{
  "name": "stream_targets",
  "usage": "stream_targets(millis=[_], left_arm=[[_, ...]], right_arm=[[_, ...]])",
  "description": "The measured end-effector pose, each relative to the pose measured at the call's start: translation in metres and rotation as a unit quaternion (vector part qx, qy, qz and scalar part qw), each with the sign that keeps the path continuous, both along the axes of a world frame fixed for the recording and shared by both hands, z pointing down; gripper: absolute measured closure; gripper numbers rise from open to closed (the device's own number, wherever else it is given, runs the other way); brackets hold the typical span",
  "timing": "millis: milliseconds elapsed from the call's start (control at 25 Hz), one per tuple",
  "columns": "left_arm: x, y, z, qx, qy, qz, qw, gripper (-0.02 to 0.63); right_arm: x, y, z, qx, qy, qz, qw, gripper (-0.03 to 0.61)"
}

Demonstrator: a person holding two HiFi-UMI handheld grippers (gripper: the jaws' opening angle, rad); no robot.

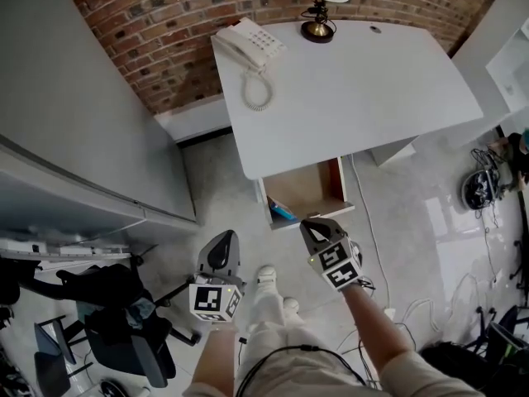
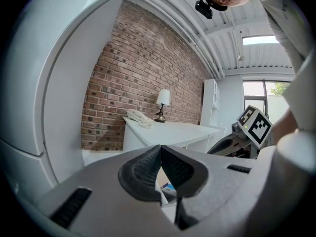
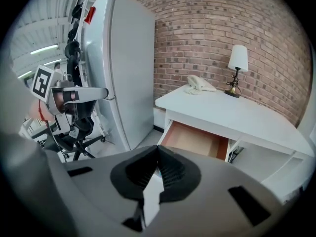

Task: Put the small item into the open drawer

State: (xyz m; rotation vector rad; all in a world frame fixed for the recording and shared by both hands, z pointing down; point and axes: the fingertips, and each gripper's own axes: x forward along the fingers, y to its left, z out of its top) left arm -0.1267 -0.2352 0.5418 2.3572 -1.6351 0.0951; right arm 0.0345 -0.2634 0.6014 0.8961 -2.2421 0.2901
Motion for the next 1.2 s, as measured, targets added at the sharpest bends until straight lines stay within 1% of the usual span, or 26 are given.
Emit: stream_targets(millis=[480,880,1200], left_arm=[[0.011,0.014,-0.048,0.014,0.01,0.02,0.9996,0.609],[0.017,0.031,-0.081,0.029,0.0,0.03,0.9991,0.609],[0.015,0.044,-0.107,0.043,-0.011,0.027,0.9987,0.609]], right_arm=[[0.017,0.019,-0.063,0.042,-0.033,0.018,0.998,0.572],[0.025,0.037,-0.102,0.061,-0.078,0.032,0.995,0.572],[0.033,0.046,-0.131,0.078,-0.106,0.041,0.991,0.574]])
